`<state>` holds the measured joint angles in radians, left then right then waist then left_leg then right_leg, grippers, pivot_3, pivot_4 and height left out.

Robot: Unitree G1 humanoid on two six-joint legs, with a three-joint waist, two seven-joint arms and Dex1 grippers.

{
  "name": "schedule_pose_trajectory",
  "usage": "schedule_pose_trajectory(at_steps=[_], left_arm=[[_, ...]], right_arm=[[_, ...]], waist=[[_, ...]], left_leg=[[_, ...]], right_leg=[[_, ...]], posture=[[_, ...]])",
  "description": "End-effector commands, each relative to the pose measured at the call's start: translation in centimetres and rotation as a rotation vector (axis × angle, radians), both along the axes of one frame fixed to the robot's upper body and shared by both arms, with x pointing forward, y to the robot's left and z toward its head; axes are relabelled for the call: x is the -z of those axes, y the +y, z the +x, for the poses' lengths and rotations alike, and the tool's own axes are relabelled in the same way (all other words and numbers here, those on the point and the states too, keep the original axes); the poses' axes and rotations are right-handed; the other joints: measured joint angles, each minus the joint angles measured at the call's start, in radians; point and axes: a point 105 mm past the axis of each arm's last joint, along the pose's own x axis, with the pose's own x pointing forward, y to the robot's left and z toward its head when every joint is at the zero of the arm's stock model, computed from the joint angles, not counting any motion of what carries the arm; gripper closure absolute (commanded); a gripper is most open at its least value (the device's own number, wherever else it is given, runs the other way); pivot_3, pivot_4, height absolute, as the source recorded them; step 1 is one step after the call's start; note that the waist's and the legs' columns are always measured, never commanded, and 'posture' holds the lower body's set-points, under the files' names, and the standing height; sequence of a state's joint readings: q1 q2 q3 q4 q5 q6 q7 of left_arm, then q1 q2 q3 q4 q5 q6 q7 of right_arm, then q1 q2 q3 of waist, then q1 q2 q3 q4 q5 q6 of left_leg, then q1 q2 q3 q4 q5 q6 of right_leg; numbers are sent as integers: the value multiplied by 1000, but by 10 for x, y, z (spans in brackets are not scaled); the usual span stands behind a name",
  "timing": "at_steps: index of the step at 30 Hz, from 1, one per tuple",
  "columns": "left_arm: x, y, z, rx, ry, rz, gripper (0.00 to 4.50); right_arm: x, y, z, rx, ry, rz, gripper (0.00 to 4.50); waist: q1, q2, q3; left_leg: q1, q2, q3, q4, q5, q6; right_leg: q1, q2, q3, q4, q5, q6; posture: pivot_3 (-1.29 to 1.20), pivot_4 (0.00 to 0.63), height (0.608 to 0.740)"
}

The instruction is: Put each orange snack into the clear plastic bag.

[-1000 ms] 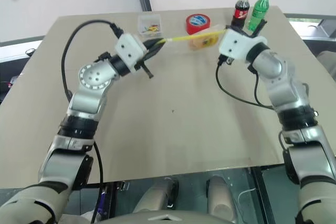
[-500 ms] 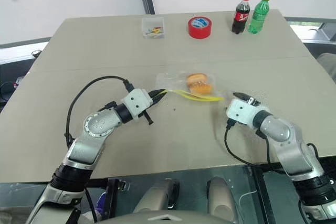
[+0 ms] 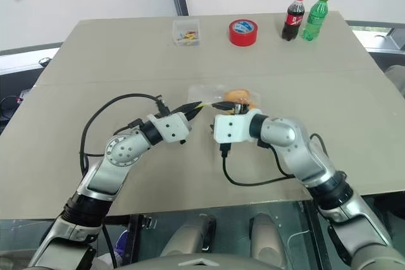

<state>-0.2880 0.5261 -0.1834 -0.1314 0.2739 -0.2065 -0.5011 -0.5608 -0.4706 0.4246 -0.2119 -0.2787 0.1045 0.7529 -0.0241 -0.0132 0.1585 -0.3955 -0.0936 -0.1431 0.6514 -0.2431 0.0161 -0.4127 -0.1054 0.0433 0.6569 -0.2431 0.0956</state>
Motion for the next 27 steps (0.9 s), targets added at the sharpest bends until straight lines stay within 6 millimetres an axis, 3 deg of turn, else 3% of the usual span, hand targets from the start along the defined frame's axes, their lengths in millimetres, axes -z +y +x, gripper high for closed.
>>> schedule_pose_trajectory(at_steps=[1, 4, 7, 18, 21, 23, 27], left_arm=[[-7, -3, -6, 22, -47, 3, 4500], [-7, -2, -6, 19, -47, 1, 4500], [-8, -1, -5, 11, -46, -9, 4500], [-9, -2, -4, 13, -34, -13, 4500], [-9, -2, -4, 14, -31, -15, 4500], [-9, -3, -3, 15, -31, -16, 4500], [-10, -3, -4, 16, -31, -19, 4500]], right_arm=[[-17, 6, 6, 5, -77, 29, 1772], [-20, 7, 10, 17, -99, 30, 1772], [-19, 7, 10, 17, -108, 21, 2422], [-19, 8, 4, -11, -158, -11, 2422], [-19, 9, 4, -15, -170, -16, 3288], [-19, 9, 5, -16, -184, -23, 4229], [-18, 9, 5, -18, -191, -31, 4229]], waist=[[6, 0, 0], [8, 0, 0], [8, 0, 0], [8, 0, 0], [8, 0, 0], [8, 0, 0], [8, 0, 0]], left_leg=[[0, 0, 0, 0, 0, 0], [0, 0, 0, 0, 0, 0], [0, 0, 0, 0, 0, 0], [0, 0, 0, -1, 0, 0], [0, 0, 0, -1, 0, 0], [0, 0, 0, -1, 0, 0], [0, 0, 0, -1, 0, 0]], right_leg=[[0, 0, 0, 0, 0, 0], [0, 0, 0, 0, 0, 0], [0, 0, 0, 0, 0, 0], [-1, 0, 0, 0, 0, 0], [-1, 0, 0, 0, 0, 0], [-1, 0, 0, 0, 0, 0], [-1, 0, 0, 0, 0, 0]], posture=[[0, 150, 740], [0, 150, 740], [0, 150, 740], [0, 150, 740], [0, 150, 740], [0, 150, 740], [0, 150, 740]])
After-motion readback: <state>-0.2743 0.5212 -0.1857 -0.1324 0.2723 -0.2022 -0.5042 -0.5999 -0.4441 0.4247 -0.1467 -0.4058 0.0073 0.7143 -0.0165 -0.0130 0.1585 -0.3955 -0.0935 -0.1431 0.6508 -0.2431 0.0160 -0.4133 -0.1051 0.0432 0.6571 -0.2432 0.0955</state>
